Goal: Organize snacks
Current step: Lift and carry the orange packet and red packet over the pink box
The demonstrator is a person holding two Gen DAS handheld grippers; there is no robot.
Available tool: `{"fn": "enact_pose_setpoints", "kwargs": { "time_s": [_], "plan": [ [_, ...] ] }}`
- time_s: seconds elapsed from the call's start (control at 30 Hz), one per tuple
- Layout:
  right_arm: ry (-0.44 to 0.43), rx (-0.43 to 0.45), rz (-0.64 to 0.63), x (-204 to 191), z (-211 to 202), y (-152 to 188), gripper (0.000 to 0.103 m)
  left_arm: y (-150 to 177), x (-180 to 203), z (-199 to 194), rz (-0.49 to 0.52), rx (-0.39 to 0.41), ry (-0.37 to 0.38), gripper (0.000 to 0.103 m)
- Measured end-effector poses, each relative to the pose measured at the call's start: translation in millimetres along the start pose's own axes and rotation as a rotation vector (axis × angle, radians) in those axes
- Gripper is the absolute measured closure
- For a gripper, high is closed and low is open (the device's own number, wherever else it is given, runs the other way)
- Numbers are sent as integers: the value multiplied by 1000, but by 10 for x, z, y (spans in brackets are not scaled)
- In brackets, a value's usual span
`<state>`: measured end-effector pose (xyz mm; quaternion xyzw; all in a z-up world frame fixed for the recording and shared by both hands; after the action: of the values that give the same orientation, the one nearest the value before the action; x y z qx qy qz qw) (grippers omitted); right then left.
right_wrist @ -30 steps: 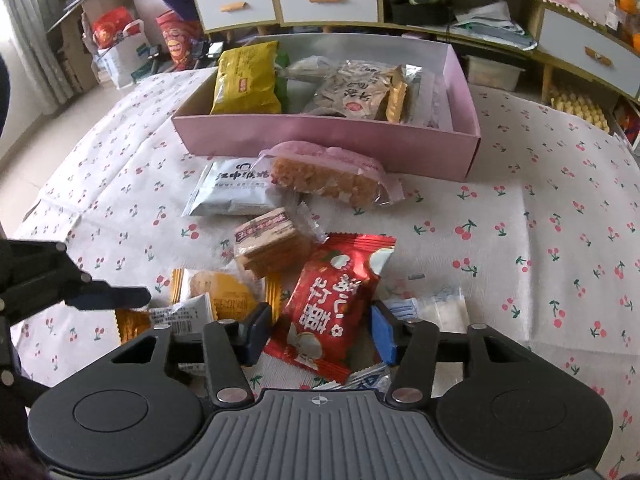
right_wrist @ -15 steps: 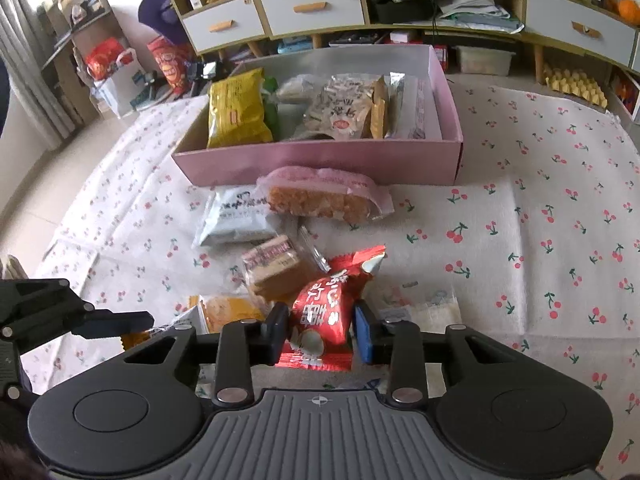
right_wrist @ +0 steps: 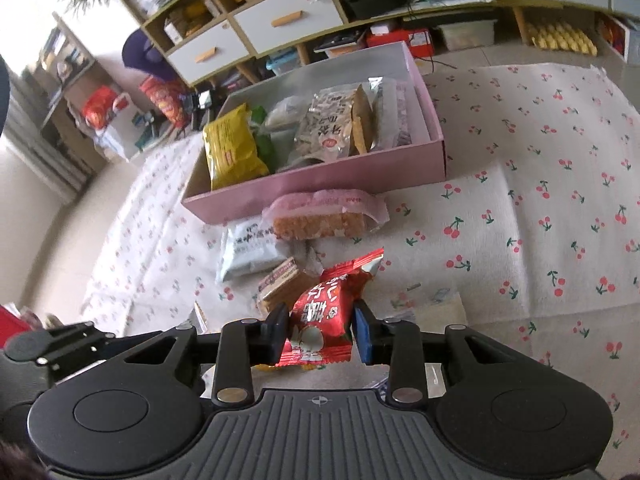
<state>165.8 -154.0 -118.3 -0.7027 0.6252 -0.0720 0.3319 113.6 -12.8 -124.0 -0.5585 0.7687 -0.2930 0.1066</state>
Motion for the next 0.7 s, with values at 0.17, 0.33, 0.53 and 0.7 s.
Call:
{"fn": "enact_pose_setpoints", "kwargs": {
  "time_s": [0.17,0.33,0.53,0.7],
  "plan": [
    [-22,15,50,36,-69,-66,70,-113,-76,-43,-70,31,4,54],
    [-61,34,117,62,-140,-145,70,-252,-130,-52,-118,67,-3,54],
    [-89,77,168,72,-240,-289,70,-420,-175,-34,-157,94,-12,54],
    [-92,134,227,176,-319,-459,70,-524,-226,14,-222,108,-5,54]
  ]
}}
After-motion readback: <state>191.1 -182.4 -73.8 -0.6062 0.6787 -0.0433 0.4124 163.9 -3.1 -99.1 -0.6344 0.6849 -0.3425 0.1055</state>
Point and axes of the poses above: each gripper's, at about its wrist camera, not at the fingertips, and z roughly the way its jaws point, x to its right, y to its underside, the point moved 9 cm from there along z, roughly the way its jaws point, and after that the axes turned 8 degrees about -z, right-handed, at the moved point
